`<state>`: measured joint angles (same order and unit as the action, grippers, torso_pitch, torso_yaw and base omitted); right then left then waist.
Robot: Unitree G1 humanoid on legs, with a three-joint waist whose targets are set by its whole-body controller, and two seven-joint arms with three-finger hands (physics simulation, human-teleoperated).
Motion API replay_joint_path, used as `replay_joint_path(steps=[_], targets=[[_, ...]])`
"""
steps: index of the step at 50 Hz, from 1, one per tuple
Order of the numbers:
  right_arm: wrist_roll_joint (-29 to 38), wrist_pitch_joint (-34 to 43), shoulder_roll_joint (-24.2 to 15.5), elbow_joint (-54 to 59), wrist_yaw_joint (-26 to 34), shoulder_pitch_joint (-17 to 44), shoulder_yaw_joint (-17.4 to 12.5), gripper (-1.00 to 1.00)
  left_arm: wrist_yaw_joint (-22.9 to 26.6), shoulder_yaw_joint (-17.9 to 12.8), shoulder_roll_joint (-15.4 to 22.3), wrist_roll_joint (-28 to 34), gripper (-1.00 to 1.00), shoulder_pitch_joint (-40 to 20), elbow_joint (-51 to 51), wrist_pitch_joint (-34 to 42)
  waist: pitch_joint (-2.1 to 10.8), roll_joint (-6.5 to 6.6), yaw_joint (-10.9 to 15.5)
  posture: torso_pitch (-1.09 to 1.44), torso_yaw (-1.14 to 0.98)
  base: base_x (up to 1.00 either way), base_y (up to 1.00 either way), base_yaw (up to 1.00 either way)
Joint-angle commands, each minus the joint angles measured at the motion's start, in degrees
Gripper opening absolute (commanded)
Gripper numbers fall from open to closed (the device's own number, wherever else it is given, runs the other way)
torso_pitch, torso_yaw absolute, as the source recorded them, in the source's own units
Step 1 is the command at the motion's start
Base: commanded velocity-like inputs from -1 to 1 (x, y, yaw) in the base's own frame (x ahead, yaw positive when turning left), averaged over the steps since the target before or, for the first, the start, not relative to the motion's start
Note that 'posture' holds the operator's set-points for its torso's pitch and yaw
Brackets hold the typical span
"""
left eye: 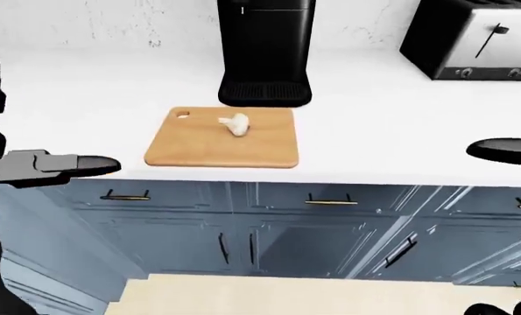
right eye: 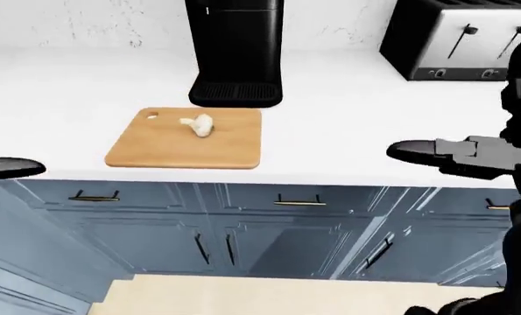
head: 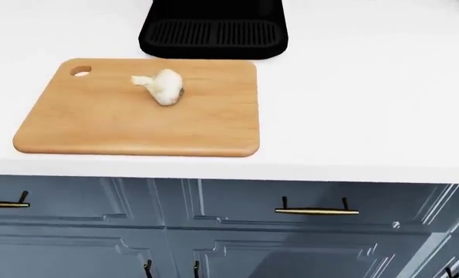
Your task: Place the avocado and the garlic on separate cutting boards.
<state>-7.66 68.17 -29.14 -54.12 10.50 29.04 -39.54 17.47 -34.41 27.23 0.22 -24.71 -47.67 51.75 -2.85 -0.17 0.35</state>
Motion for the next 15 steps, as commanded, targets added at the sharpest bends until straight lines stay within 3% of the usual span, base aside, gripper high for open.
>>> replay_joint_path(steps=[1,4,5,6,7,11,15], targets=[[-5.1,-0.4,-1.7,-1.6,-0.8,-0.8,-5.1,1.0,-1.9,-4.2,0.1,-5.0,1.0,3.4,-1.3,-2.2,0.53,-0.31,0.1,0.0,0.0,0.0,0.0,0.0],[-11.8,1.1,-3.7,-3.5,-1.0,-4.1,-14.6,1.0,-3.3,-9.7,0.8,-9.8,1.0,7.5,-3.0,-2.8,0.25,-0.25,0.1,0.0,0.0,0.0,0.0,0.0],[-13.8,1.0,-4.2,-3.5,-1.8,-4.9,-16.1,1.0,-4.1,-10.4,1.2,-10.8,1.0,8.1,-3.0,-3.0,0.17,-0.33,0.2,0.0,0.0,0.0,0.0,0.0],[-15.8,0.8,-4.7,-3.8,-1.7,-6.7,-20.6,1.0,-5.3,-10.9,1.0,-9.9,1.0,10.3,-2.7,-4.4,-0.04,-0.42,0.2,0.0,0.0,0.0,0.0,0.0],[-17.6,-0.3,-4.7,-3.7,-2.2,-8.6,-22.7,1.0,-5.6,-11.6,0.2,-10.1,1.0,12.0,-2.8,-5.0,-0.19,-0.52,0.2,0.0,0.0,0.0,0.0,0.0],[-27.6,-3.2,-5.3,-2.7,-4.8,-15.0,-33.1,1.0,-6.0,-21.6,-2.5,-15.9,1.0,16.5,-5.1,-6.3,-0.5,-0.82,0.3,0.0,0.0,0.0,0.0,0.0],[-38.3,-7.4,-5.7,-1.4,-8.3,-23.1,-42.3,1.0,-6.1,-27.2,-4.5,-20.7,1.0,21.3,-7.1,-8.4,-0.91,-0.95,0.1,0.0,0.0,0.0,0.0,0.0]])
